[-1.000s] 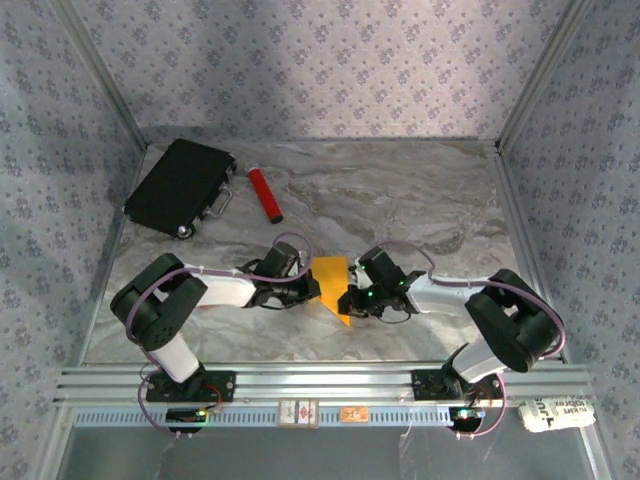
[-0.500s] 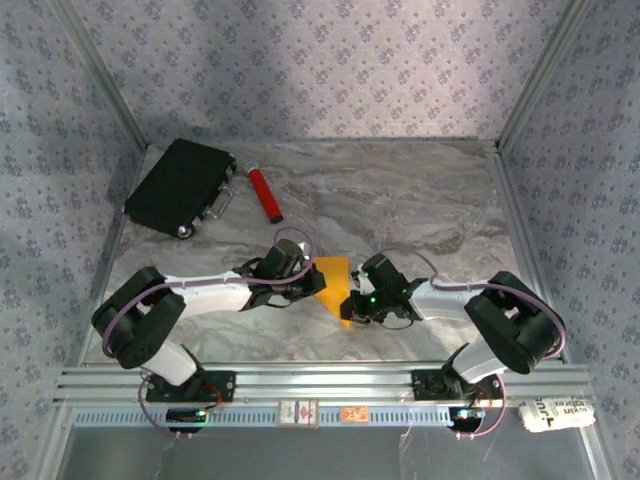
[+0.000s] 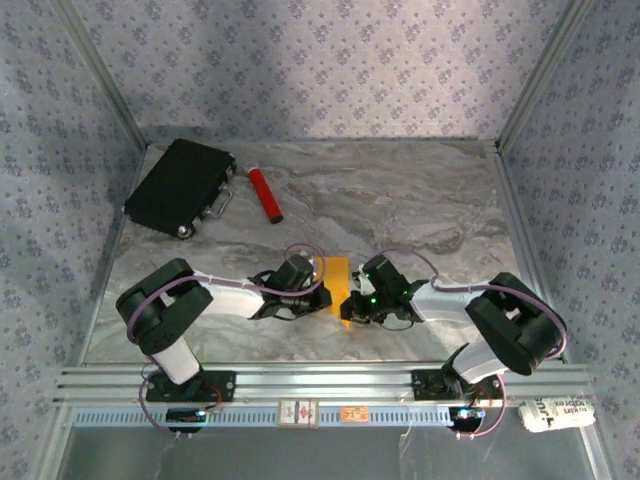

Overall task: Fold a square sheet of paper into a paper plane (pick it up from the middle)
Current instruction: Third fold the triangle at the center of the table.

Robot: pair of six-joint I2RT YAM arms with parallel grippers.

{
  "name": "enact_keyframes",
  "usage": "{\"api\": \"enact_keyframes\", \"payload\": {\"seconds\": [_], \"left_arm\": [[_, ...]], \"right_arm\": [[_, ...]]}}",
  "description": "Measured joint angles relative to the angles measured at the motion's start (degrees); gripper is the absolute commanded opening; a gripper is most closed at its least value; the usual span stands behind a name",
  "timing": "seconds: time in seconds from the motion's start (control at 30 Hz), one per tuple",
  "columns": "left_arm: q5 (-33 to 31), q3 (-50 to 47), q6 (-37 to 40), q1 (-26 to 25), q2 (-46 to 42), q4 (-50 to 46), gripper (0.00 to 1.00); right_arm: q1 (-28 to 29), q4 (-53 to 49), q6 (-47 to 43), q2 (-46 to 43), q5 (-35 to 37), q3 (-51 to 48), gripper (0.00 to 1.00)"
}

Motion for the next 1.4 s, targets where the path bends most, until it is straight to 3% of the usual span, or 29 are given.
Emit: {"api": "enact_keyframes", "payload": {"seconds": [0.47,0.63,1.03,1.23,1.4], "left_arm": [[4.0,-3.2,3.5,10.5,-2.3,0.5,0.02],[3.8,-3.5,4.5,12.1,-3.3,-0.9,0.05],[2.7,-3.5,6.3,12.5,-10.1,-4.6,0.15],[2.6,-3.5,8.0,12.7,-10.1,-5.1,0.28],[2.5,-3.8,8.7,13.1,-10.2,-5.0,0.31]], "right_arm": [[0.1,1.1,0.0,-0.8,0.7,-1.0,0.02],[-0.1,1.2,0.0,-1.2,0.6,-1.3,0.03],[-0.3,-3.0,-0.7,-3.7,2.1,-0.5,0.17],[-1.6,-11.5,-2.7,-10.2,10.2,1.9,0.28],[-3.3,-16.0,-4.1,-13.7,16.6,3.4,0.41]]}}
